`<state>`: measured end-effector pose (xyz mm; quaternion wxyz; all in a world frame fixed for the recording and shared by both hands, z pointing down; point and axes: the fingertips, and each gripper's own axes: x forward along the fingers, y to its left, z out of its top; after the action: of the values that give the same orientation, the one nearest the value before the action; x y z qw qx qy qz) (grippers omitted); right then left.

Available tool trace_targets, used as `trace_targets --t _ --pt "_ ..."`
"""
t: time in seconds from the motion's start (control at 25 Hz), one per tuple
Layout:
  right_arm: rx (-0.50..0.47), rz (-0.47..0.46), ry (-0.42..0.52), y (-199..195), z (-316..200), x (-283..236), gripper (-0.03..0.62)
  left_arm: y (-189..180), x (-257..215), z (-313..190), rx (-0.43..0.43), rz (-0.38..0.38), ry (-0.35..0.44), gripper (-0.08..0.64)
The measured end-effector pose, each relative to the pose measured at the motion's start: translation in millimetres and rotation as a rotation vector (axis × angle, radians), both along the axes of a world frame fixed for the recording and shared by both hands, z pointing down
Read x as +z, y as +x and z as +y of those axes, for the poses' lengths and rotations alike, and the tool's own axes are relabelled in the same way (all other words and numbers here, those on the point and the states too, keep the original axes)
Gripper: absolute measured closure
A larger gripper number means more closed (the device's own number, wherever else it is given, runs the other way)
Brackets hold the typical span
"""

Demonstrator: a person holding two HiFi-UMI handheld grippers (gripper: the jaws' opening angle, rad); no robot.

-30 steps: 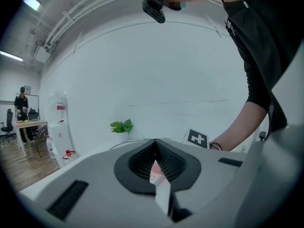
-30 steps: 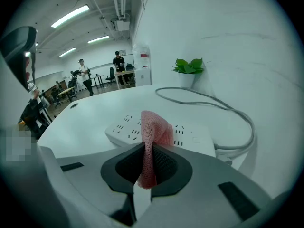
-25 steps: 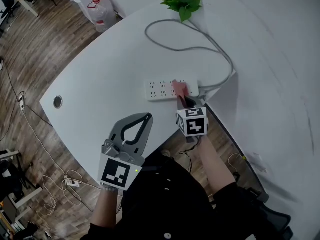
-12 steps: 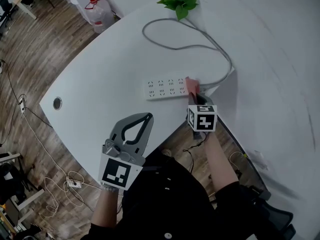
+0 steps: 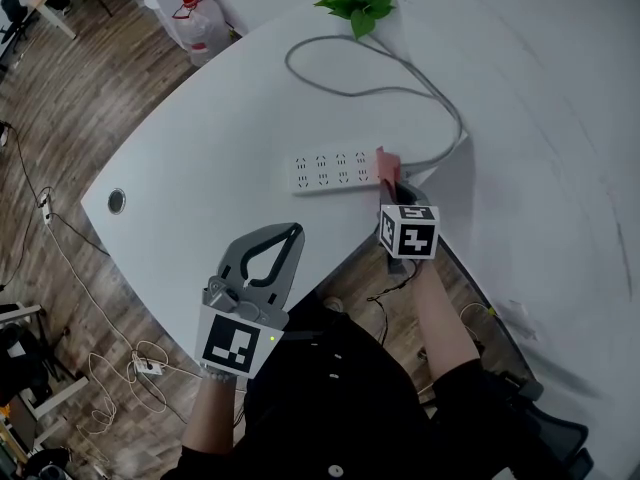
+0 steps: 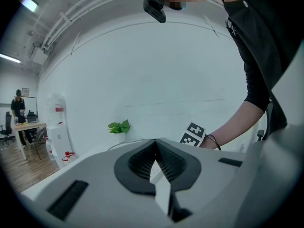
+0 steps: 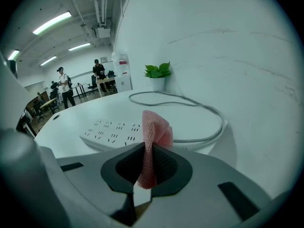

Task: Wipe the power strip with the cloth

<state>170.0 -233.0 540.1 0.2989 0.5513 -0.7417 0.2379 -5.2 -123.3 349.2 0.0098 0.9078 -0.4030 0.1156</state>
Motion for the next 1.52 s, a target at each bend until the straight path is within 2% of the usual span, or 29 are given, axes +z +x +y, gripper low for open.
trace_targets --t 0.24,0.6,0.8,1.08,1.52 --pt "-0.037 0.027 0.089 4 13 -31 0.538 4 -10 11 -0.003 -0.008 0.026 0.546" --pt "-0.125 0.007 0.222 -6 47 -91 0.538 10 -25 30 -0.037 -0.018 0.052 0.546" --pt "-0.196 -0.033 0.284 -24 64 -122 0.538 14 -27 35 -0.049 -0.04 0.068 0.546" --pt "-0.319 -0.024 0.373 -46 90 -157 0.538 27 -37 43 -0.035 -0.043 0.107 0.546" --pt "-0.354 -0.066 0.455 -48 118 -199 0.538 34 -51 51 -0.011 -0.057 0.154 0.546"
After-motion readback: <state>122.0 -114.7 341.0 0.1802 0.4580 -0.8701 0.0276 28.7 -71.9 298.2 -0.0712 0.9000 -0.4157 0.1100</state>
